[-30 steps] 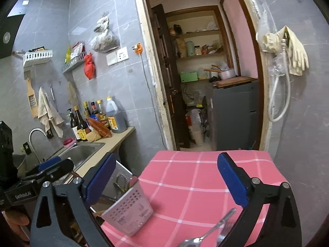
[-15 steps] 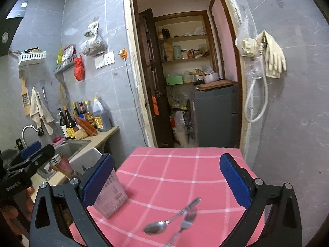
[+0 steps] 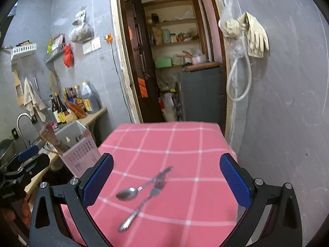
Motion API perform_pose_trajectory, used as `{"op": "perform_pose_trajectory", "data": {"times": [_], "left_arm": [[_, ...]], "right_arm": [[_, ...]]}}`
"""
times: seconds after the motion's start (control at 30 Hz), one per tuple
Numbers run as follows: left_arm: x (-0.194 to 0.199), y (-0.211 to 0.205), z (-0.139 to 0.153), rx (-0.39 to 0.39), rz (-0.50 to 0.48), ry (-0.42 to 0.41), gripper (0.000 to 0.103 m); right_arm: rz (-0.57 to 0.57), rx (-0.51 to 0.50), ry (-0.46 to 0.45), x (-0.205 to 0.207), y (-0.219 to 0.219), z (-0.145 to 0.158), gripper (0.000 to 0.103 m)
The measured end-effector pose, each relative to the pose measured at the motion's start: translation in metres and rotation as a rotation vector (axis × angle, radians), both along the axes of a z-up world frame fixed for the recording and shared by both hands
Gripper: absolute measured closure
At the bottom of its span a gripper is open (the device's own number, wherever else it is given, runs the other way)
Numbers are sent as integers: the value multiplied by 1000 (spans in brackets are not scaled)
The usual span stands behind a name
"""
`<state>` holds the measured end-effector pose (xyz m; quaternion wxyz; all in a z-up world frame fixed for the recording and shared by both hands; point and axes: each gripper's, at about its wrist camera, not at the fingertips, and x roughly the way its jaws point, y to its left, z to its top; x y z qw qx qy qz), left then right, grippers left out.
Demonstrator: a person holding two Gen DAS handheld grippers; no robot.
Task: Organize utensils
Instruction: 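Move both tools down toward the steel spoon and fork on the cloth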
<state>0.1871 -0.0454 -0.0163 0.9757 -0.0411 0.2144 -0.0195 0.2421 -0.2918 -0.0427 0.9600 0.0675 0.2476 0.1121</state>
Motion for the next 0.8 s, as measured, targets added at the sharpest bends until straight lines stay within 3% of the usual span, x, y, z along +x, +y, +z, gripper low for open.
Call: {"op": "perform_pose_trajectory", "data": {"times": [0.4, 0.57, 0.73, 0.8], "left_arm": [[53, -20, -60, -69, -114, 223, 0], [84, -27, -85, -72, -156, 285, 5], [112, -32, -112, -80, -201, 378, 32], [125, -33, -122, -95, -217, 412, 37]], "right_arm": [[69, 79, 228, 31, -23, -76, 3], [106, 79, 285, 46, -18, -106, 28], [164, 106, 329, 70, -7, -126, 52], [188, 117, 340, 79, -3, -133, 59]]}}
